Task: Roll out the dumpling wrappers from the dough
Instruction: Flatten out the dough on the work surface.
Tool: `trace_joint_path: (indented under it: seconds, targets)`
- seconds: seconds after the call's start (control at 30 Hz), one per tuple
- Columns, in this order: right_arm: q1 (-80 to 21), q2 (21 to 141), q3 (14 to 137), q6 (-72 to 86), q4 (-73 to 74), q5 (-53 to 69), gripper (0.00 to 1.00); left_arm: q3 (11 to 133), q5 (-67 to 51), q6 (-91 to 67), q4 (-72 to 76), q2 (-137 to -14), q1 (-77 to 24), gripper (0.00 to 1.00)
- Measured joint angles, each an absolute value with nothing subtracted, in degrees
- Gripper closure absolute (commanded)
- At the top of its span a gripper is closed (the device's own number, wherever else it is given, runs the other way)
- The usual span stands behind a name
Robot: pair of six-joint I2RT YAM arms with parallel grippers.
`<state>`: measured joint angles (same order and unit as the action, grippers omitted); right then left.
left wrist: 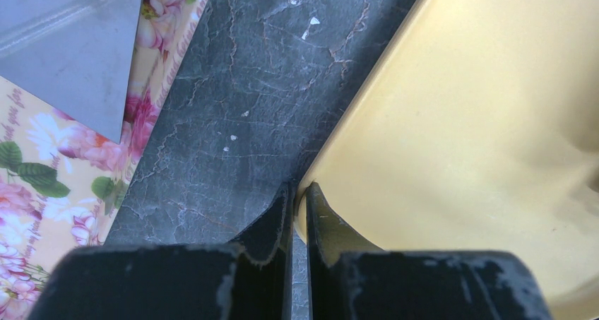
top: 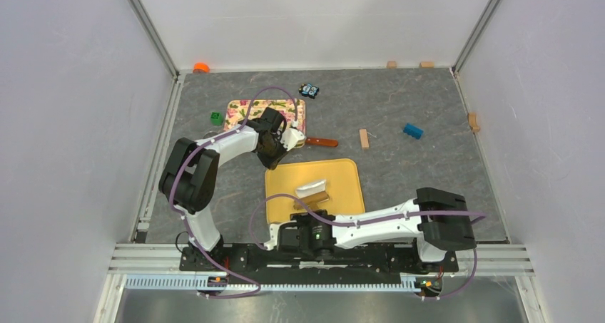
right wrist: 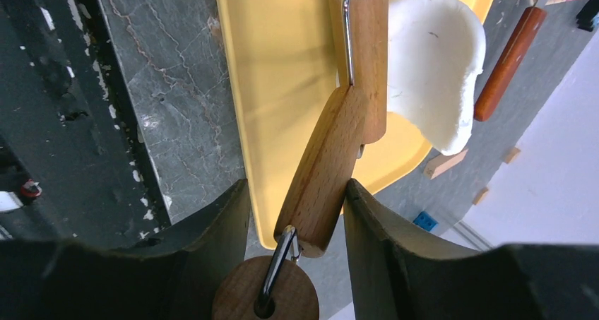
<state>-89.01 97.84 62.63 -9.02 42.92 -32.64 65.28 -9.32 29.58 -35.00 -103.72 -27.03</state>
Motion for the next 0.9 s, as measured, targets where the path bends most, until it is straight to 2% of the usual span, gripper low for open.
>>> trace_joint_path:
  seconds: [0.57,0.9]
  targets:
    - [-87.5,94.32,72.29,2.35,57.71,-25.1,1.0,65.28,-9.32,29.58,-35.0,-103.7,-27.03,0.98]
    - [-81.78,87.99,88.31,5.06,60.47,-25.08,1.0,65.28,-9.32,29.61,-35.0,-103.7,-27.03,0.98]
